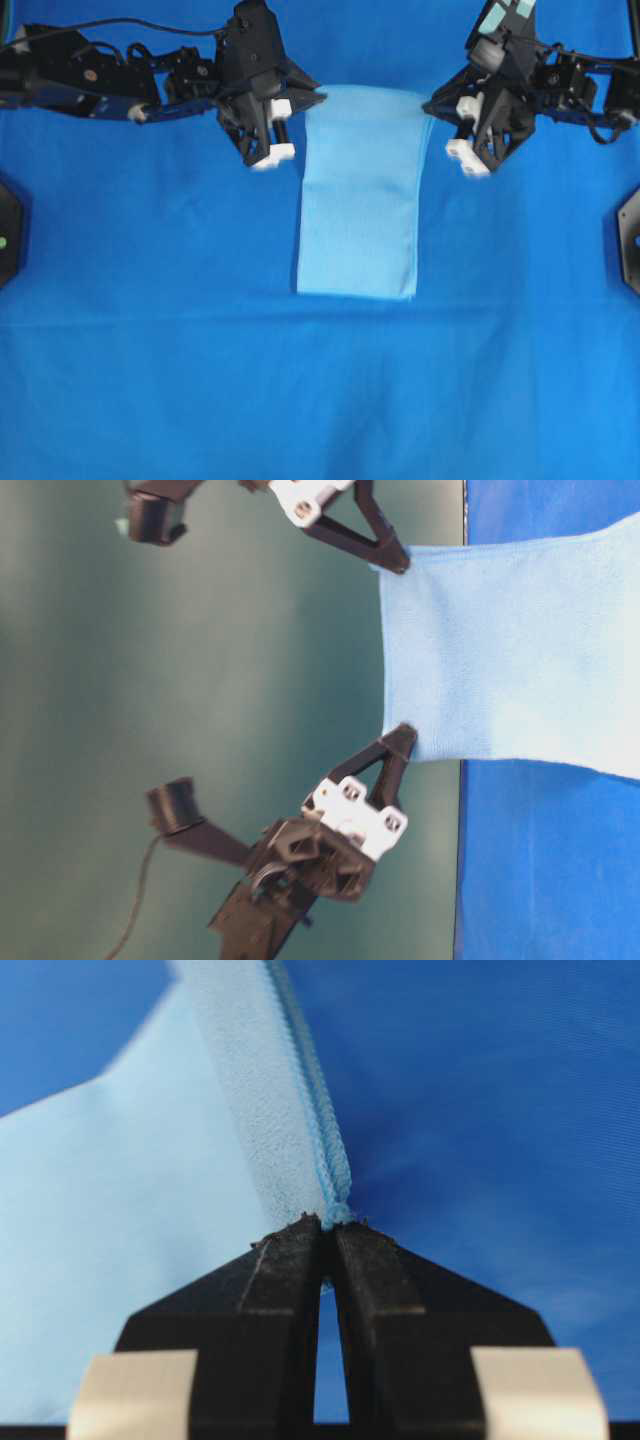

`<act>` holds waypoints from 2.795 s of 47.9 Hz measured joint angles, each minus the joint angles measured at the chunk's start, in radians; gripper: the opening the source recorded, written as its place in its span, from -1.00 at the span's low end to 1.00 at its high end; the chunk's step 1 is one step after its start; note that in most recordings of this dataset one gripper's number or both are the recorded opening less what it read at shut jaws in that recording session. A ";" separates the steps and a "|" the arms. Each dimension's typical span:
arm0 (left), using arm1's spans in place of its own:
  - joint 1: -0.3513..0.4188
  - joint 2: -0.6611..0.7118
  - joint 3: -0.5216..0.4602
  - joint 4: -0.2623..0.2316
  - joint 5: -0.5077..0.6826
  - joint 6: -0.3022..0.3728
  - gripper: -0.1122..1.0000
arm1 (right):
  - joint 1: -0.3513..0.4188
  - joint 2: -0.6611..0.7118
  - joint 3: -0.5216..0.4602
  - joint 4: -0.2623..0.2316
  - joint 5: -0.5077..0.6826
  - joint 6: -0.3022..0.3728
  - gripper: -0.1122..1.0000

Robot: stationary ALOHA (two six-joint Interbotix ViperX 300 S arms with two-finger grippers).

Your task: Fold the light blue towel.

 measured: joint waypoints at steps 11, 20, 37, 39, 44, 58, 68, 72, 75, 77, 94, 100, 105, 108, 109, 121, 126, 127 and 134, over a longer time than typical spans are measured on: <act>-0.120 -0.071 0.071 0.000 0.021 -0.017 -0.70 | 0.144 -0.018 0.009 0.011 0.060 0.063 -0.71; -0.210 -0.060 0.117 0.000 0.005 -0.038 -0.70 | 0.242 0.026 0.025 0.011 0.078 0.115 -0.71; -0.337 0.089 0.126 -0.003 -0.087 -0.086 -0.70 | 0.377 0.212 0.037 0.011 -0.015 0.238 -0.71; -0.348 0.101 0.126 -0.003 -0.097 -0.091 -0.70 | 0.391 0.224 0.037 0.011 -0.023 0.253 -0.71; -0.373 0.120 0.124 -0.003 -0.101 -0.101 -0.70 | 0.422 0.239 0.037 0.011 -0.035 0.284 -0.71; -0.379 0.150 0.121 -0.005 -0.138 -0.106 -0.70 | 0.431 0.242 0.038 0.011 -0.037 0.301 -0.71; -0.377 0.153 0.123 -0.005 -0.144 -0.106 -0.64 | 0.434 0.253 0.037 0.011 -0.040 0.301 -0.69; -0.377 0.153 0.127 -0.005 -0.143 -0.100 -0.42 | 0.434 0.270 0.032 0.011 -0.044 0.301 -0.39; -0.374 0.153 0.133 -0.003 -0.141 -0.103 -0.21 | 0.434 0.281 0.029 0.011 -0.052 0.298 -0.05; -0.371 0.153 0.133 -0.003 -0.141 -0.104 -0.08 | 0.437 0.285 0.026 0.011 -0.058 0.304 0.18; -0.377 0.087 0.124 -0.003 -0.084 -0.104 0.35 | 0.466 0.213 -0.018 0.006 -0.025 0.291 0.27; -0.387 -0.032 0.124 -0.003 0.000 -0.103 0.35 | 0.491 0.124 -0.048 -0.008 0.055 0.287 0.27; -0.393 -0.150 0.127 -0.005 0.069 -0.103 0.35 | 0.499 0.021 -0.058 -0.041 0.132 0.285 0.27; -0.396 -0.225 0.138 -0.005 0.098 -0.100 0.35 | 0.500 -0.038 -0.057 -0.071 0.167 0.287 0.27; -0.396 -0.247 0.143 -0.003 0.103 -0.098 0.35 | 0.500 -0.057 -0.055 -0.083 0.176 0.287 0.27; -0.396 -0.552 0.241 -0.005 0.130 -0.087 0.35 | 0.488 -0.299 0.017 -0.206 0.202 0.291 0.27; -0.396 -0.669 0.293 -0.005 0.132 -0.087 0.35 | 0.483 -0.425 0.048 -0.261 0.221 0.291 0.27; -0.396 -0.692 0.304 -0.005 0.132 -0.087 0.35 | 0.483 -0.449 0.054 -0.272 0.227 0.291 0.27; -0.396 -0.824 0.360 -0.003 0.144 -0.084 0.35 | 0.477 -0.606 0.106 -0.339 0.278 0.290 0.27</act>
